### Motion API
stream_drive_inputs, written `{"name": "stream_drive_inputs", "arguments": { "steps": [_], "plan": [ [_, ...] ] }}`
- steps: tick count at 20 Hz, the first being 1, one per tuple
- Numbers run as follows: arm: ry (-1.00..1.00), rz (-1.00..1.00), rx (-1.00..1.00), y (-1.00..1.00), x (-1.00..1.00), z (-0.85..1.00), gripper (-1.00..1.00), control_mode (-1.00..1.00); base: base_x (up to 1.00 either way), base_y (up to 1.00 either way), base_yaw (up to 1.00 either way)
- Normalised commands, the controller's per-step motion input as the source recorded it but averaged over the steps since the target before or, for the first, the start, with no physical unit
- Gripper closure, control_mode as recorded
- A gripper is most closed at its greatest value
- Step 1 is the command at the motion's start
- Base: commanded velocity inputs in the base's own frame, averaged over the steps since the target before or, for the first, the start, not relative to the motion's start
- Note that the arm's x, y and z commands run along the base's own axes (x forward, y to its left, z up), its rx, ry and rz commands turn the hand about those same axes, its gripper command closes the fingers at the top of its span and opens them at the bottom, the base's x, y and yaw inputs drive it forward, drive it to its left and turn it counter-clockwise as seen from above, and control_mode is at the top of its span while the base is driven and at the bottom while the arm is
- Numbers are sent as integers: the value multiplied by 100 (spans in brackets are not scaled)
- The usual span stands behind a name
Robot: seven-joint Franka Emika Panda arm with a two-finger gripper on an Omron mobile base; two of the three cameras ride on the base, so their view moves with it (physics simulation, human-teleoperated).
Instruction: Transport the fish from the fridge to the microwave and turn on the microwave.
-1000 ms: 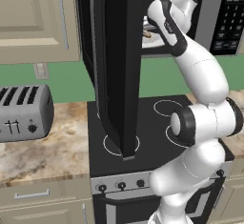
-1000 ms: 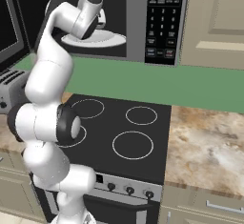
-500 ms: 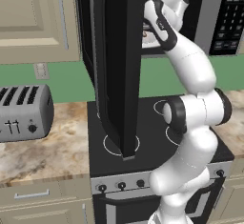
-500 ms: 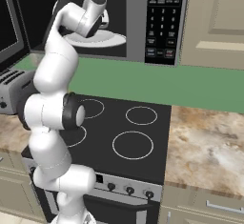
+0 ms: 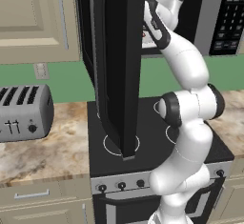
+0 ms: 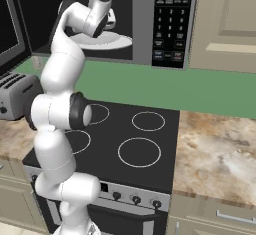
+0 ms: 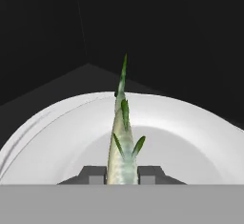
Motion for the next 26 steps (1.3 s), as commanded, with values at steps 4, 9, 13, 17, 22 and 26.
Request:
{"name": "stream_drive_inputs", "arguments": {
  "steps": [4, 9, 13, 17, 22, 26],
  "plan": [
    [2, 0, -5, 0, 6, -11, 100, -100, 0, 0, 0],
    [0, 0, -1, 0, 14, -13, 100, -100, 0, 0, 0],
    [0, 0, 0, 0, 14, -13, 100, -100, 0, 0, 0],
    [0, 0, 0, 0, 13, -12, 100, -100, 0, 0, 0],
    [0, 0, 0, 0, 9, -7, 100, -100, 0, 0, 0],
    [1, 0, 0, 0, 11, -6, 100, -100, 0, 0, 0]
  ]
}}
